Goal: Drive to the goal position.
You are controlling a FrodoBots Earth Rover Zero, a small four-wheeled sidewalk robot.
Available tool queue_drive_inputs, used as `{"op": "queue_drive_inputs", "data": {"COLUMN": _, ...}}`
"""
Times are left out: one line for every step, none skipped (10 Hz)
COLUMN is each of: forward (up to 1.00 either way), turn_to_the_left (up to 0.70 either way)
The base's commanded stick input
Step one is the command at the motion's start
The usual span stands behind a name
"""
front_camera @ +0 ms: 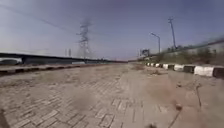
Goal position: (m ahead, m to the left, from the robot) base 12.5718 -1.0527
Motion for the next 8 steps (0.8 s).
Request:
{"op": "queue_drive_inputs", "data": {"forward": 1.00, "turn_to_the_left": 0.00}}
{"op": "queue_drive_inputs", "data": {"forward": 1.00, "turn_to_the_left": 0.00}}
{"op": "queue_drive_inputs", "data": {"forward": 1.00, "turn_to_the_left": 0.00}}
{"op": "queue_drive_inputs", "data": {"forward": 1.00, "turn_to_the_left": 0.00}}
{"op": "queue_drive_inputs", "data": {"forward": 1.00, "turn_to_the_left": 0.00}}
{"op": "queue_drive_inputs", "data": {"forward": 1.00, "turn_to_the_left": 0.00}}
{"op": "queue_drive_inputs", "data": {"forward": 1.00, "turn_to_the_left": 0.00}}
{"op": "queue_drive_inputs", "data": {"forward": 1.00, "turn_to_the_left": 0.00}}
